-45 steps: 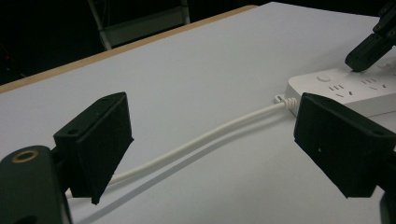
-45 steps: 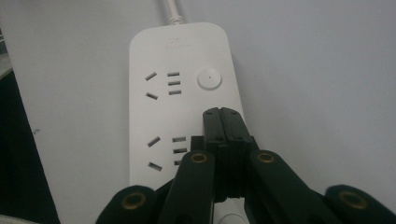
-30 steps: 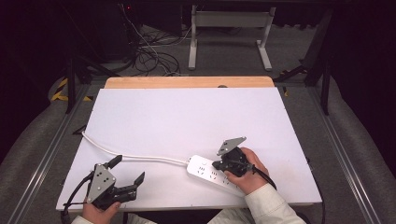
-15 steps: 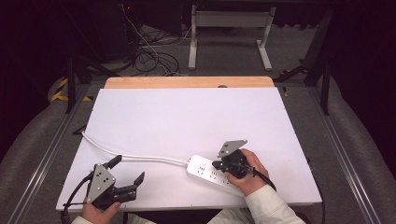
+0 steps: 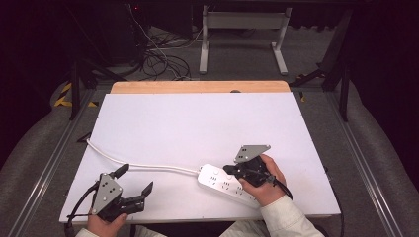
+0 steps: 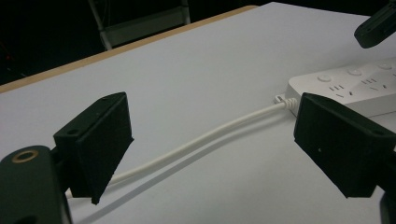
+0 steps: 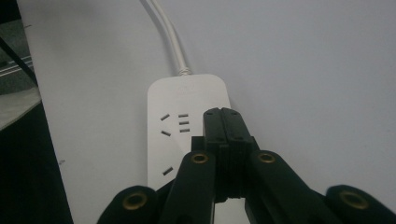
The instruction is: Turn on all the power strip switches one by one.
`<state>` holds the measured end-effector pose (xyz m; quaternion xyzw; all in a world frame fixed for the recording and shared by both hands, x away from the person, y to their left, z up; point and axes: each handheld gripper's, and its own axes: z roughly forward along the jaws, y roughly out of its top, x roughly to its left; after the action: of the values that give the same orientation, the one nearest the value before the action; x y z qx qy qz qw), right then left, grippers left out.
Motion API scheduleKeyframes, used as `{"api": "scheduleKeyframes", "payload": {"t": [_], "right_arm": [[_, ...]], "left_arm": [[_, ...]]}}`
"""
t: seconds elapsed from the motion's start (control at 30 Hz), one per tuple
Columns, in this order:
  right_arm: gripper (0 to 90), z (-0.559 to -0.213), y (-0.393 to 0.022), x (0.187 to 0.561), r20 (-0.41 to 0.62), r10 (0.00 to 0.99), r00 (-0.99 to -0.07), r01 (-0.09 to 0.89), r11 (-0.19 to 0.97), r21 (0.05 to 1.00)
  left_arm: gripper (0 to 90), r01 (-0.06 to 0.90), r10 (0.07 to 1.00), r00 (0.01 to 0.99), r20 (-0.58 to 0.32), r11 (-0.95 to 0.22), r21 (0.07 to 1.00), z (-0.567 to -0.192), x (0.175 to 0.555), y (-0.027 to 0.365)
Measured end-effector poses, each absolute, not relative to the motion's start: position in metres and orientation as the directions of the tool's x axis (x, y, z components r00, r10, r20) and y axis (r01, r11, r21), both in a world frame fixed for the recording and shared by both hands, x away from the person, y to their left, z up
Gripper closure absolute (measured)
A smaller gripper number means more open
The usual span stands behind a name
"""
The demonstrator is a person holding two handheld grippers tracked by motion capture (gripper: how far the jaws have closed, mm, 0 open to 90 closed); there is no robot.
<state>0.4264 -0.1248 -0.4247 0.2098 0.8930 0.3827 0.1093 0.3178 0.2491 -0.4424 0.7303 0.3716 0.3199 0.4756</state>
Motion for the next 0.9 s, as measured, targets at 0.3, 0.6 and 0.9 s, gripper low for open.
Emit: {"api": "scheduleKeyframes", "payload": {"t": [0.3, 0.6, 0.9], "right_arm": [[90.0, -0.423, -0.112, 0.431, -0.031, 0.442, -0.897, 0.283, 0.626, 0.727], [90.0, -0.433, -0.096, 0.443, -0.006, 0.425, -0.905, 0.297, 0.643, 0.706], [90.0, -0.44, -0.091, 0.447, -0.004, 0.43, -0.903, 0.31, 0.658, 0.687]], "left_arm": [[11.6, 0.239, 0.847, 0.518, 0.117, -0.275, 0.931, -0.442, 0.318, 0.25], [11.7, 0.242, 0.849, 0.517, 0.11, -0.268, 0.932, -0.443, 0.318, 0.249], [11.6, 0.237, 0.846, 0.519, 0.121, -0.278, 0.931, -0.442, 0.318, 0.25]]}}
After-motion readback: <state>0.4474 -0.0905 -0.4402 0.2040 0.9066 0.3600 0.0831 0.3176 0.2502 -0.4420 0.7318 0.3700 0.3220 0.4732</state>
